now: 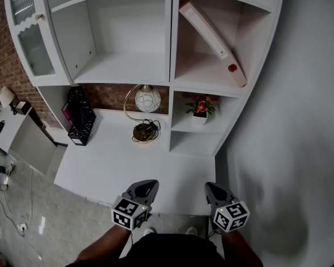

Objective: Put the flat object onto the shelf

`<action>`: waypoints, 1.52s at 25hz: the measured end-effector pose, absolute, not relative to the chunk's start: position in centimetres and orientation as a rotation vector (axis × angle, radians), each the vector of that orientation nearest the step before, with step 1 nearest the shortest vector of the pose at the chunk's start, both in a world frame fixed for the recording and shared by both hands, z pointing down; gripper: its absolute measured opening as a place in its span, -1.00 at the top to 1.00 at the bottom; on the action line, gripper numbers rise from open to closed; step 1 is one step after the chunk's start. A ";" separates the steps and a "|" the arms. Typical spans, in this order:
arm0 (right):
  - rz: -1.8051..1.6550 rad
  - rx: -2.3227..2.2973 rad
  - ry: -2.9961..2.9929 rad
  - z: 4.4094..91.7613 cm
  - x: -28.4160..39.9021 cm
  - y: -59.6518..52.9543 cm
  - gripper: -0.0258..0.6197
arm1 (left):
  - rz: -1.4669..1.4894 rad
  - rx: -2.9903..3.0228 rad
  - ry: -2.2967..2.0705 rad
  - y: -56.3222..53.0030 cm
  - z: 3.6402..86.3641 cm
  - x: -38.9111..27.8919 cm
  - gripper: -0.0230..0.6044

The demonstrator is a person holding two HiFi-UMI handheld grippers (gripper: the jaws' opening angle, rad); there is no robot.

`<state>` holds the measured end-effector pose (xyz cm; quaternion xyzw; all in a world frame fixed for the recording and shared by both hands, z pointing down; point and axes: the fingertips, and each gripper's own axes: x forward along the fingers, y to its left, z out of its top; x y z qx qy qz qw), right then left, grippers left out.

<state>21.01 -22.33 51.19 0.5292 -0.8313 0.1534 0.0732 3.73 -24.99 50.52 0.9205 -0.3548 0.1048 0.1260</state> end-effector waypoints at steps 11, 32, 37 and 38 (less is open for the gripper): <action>0.458 1.587 -2.505 50.8 20.8 -22.2 0.91 | 0.298 2.681 -1.043 -24.8 50.3 3.8 0.91; 0.432 1.543 -2.513 50.6 19.9 -22.7 0.91 | 0.300 2.686 -1.034 -24.9 50.1 3.7 0.91; 0.418 1.532 -2.519 50.4 19.6 -22.9 0.91 | 0.296 2.685 -1.041 -25.2 50.0 3.5 0.91; 0.416 1.531 -2.520 50.3 19.6 -22.9 0.91 | 0.296 2.684 -1.043 -25.2 50.0 3.4 0.91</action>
